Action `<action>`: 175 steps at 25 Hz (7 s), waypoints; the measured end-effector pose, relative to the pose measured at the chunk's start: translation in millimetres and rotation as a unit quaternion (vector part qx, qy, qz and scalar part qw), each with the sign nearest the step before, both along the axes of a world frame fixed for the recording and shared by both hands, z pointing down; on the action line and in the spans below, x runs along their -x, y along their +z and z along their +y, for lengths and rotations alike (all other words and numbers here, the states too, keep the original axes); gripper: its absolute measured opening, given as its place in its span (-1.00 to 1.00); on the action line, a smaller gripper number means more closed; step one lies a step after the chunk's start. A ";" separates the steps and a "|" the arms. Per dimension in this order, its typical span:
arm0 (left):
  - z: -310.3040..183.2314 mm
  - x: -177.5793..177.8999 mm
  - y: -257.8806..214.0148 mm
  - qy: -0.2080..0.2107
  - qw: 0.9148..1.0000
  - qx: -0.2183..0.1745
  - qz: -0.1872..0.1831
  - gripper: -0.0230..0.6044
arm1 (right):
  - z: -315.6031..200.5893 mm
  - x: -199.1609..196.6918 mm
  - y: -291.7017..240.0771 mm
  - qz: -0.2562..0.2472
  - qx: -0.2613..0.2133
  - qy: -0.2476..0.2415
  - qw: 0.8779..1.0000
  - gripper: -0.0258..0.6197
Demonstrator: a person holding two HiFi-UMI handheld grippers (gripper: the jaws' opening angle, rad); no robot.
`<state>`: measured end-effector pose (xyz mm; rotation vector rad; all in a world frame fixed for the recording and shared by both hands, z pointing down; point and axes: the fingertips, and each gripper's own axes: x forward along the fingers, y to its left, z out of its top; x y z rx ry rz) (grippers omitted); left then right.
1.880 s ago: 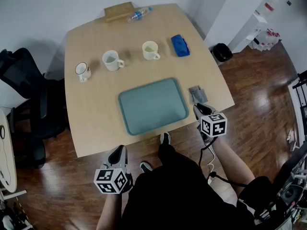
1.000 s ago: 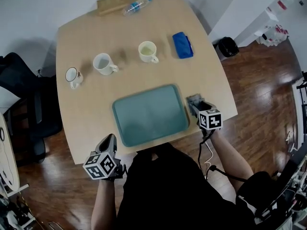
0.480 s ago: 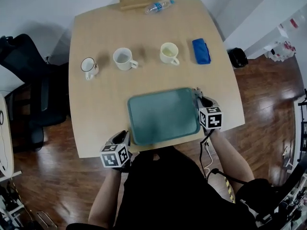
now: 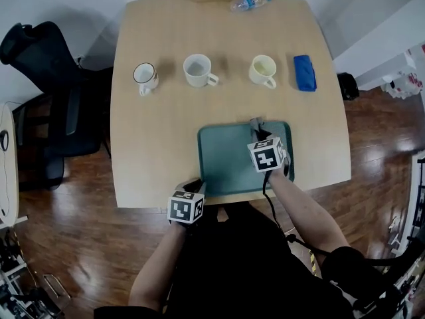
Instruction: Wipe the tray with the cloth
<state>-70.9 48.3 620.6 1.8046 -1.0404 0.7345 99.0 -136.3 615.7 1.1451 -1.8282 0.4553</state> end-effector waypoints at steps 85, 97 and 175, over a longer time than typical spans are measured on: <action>-2.0 0.3 2.5 -0.004 0.999 0.019 0.030 -0.77 | 77.9 3.1 18.6 -0.087 0.102 0.040 0.990 -0.83; -3.0 3.2 1.9 -0.015 0.997 0.005 0.075 -0.77 | 124.4 179.5 13.3 -0.149 0.143 -0.112 0.972 -0.83; 13.3 -9.1 6.0 -0.057 0.988 0.045 0.136 -0.77 | 198.1 123.9 16.3 -0.128 0.158 -0.168 0.965 -0.83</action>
